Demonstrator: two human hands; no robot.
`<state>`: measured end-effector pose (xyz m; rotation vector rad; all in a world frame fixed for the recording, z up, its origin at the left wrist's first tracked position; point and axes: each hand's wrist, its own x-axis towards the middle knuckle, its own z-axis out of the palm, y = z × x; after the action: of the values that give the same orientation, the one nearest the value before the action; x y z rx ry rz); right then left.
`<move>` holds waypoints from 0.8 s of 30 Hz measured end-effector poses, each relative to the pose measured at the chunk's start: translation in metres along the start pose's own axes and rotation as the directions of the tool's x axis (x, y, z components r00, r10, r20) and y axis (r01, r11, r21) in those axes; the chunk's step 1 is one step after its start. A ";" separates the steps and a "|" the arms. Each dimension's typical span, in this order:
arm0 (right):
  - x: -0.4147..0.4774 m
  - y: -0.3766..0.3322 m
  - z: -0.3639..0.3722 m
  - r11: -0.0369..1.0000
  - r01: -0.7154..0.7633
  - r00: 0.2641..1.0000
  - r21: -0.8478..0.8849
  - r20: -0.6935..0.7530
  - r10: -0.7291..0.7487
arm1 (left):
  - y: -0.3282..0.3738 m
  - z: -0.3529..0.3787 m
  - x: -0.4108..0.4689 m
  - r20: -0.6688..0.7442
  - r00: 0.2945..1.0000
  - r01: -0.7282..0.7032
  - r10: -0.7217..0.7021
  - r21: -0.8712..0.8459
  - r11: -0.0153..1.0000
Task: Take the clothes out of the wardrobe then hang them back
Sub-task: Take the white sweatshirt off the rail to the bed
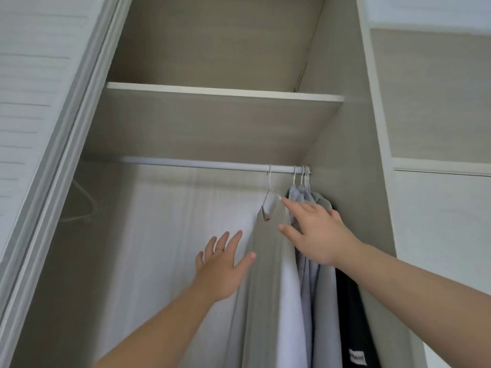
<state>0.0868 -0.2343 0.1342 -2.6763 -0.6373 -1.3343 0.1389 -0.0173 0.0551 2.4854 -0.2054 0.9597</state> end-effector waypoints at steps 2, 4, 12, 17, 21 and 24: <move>0.018 0.004 0.002 0.998 -0.037 0.999 0.054 0.030 0.035 | 0.000 0.009 0.027 0.022 0.999 0.039 -0.037 -0.117 0.992; 0.033 0.004 0.008 0.998 -0.048 0.999 0.042 0.023 0.047 | -0.003 0.019 0.051 0.052 0.997 0.071 -0.060 -0.236 0.969; 0.104 -0.005 0.034 0.973 -0.201 0.979 -0.115 -0.016 0.201 | -0.019 0.065 0.125 0.160 0.981 0.001 0.107 -0.560 0.828; 0.136 -0.014 0.041 0.896 -0.437 0.900 -0.083 -0.026 0.436 | -0.020 0.087 0.150 0.142 0.961 -0.101 0.238 -0.622 0.776; 0.151 -0.024 0.046 0.804 -0.592 0.805 0.059 0.107 0.584 | -0.021 0.097 0.165 0.105 0.949 -0.144 0.298 -0.695 0.704; 0.163 -0.023 0.051 0.654 -0.753 0.651 0.070 0.223 0.726 | -0.017 0.099 0.171 0.122 0.936 -0.143 0.329 -0.722 0.676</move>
<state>0.2023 -0.1466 0.2277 -2.4613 0.3537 -0.7681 0.3304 -0.0444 0.0981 1.8501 -0.8387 0.5038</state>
